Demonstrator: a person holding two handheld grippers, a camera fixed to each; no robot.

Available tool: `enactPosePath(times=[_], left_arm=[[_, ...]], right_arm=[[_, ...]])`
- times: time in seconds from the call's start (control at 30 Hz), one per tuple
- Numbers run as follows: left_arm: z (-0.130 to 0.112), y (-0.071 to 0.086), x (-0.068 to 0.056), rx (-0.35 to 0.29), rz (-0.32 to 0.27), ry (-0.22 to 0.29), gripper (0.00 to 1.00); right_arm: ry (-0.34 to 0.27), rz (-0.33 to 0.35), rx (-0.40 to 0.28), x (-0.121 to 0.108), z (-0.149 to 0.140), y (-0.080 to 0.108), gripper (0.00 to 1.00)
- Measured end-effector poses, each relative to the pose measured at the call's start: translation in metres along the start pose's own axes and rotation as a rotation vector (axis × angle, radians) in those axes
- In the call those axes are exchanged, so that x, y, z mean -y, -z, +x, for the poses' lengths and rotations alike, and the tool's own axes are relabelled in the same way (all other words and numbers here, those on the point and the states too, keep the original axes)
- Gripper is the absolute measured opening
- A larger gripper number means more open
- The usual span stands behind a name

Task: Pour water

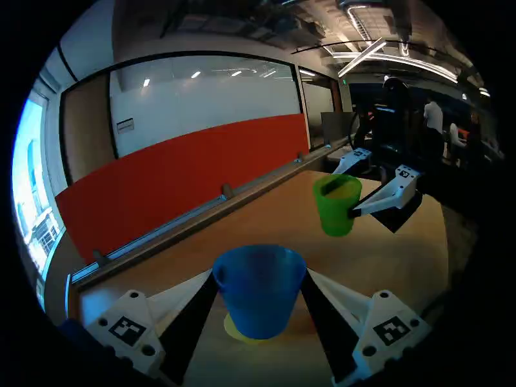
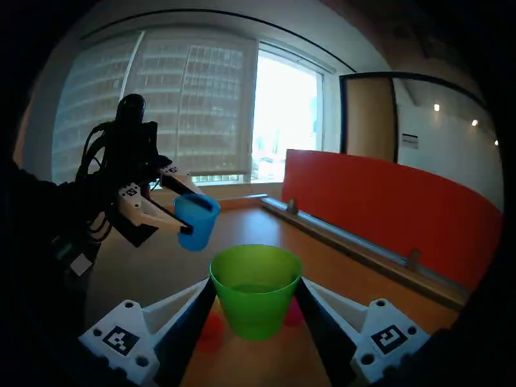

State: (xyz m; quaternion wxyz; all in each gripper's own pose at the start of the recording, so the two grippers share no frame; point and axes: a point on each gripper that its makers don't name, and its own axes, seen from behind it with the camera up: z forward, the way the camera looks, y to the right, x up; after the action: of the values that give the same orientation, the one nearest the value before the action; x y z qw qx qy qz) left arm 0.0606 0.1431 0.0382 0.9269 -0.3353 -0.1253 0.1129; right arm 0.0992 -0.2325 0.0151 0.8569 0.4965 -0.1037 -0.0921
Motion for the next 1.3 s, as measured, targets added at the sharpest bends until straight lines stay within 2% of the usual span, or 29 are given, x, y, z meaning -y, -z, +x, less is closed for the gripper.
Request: enactPosePath(times=[0.6,1.0,1.3], left_arm=[[-0.047,0.002,-0.018,0.161,-0.079,-0.023,0.86],[-0.081,-0.005,-0.034,0.235,-0.14,0.002,0.87],[-0.108,-0.014,-0.044,0.293,-0.186,-0.002,0.87]], right_arm=[[0.002,0.009,0.127,-0.014,-0.031,0.008,0.88],[0.005,0.028,0.177,-0.016,-0.045,0.005,0.88],[0.003,0.029,0.198,-0.021,-0.056,-0.001,0.88]])
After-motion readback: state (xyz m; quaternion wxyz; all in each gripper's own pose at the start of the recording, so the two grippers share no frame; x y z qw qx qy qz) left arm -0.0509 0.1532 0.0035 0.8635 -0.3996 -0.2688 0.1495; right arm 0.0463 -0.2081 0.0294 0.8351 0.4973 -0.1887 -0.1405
